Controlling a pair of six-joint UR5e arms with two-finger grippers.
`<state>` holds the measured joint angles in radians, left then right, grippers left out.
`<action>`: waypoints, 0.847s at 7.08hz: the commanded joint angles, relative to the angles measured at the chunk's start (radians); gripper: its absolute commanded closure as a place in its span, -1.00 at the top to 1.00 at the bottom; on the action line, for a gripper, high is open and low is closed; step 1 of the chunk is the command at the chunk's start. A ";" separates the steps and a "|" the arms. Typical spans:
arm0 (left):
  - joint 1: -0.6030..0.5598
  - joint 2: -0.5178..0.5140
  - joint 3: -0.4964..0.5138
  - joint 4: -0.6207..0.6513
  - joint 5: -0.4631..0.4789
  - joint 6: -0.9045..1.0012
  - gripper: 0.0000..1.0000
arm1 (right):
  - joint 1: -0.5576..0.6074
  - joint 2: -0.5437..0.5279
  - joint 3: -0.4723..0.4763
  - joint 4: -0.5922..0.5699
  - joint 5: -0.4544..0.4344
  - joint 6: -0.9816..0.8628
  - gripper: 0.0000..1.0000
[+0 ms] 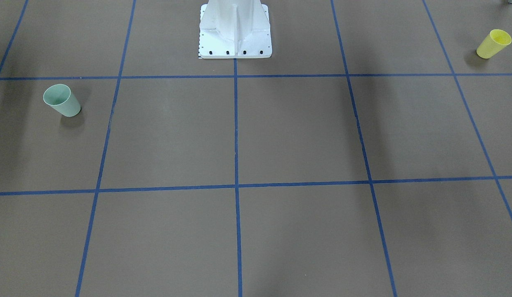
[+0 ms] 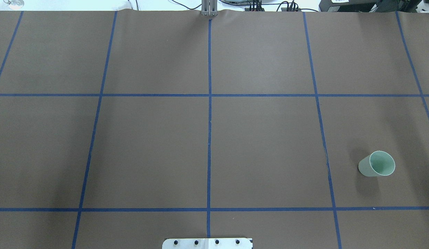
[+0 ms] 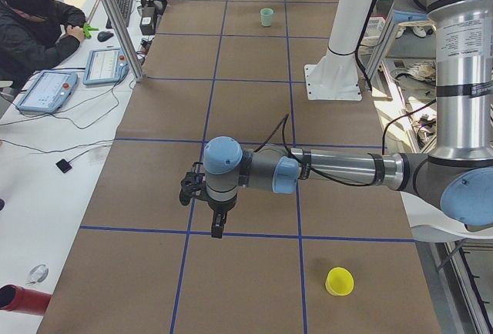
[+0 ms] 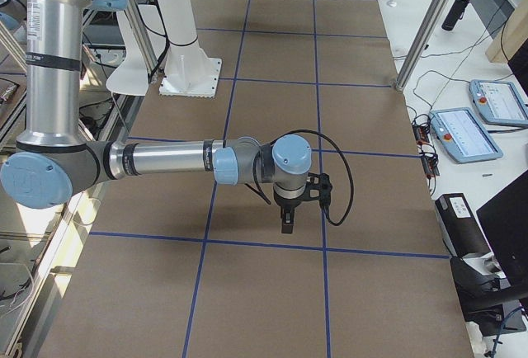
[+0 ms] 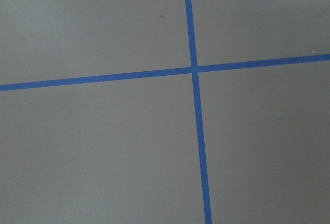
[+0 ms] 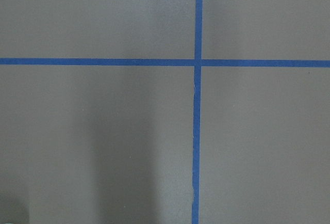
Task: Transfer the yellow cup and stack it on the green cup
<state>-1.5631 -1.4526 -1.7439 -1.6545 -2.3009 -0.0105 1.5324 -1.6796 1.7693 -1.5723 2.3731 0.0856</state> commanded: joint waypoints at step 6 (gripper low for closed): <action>0.002 0.024 -0.463 0.513 0.327 -0.069 1.00 | 0.000 0.009 0.005 0.000 0.005 0.005 1.00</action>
<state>-1.5618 -1.4538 -2.0326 -1.3250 -2.1189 -0.0354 1.5325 -1.6742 1.7744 -1.5711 2.3755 0.0898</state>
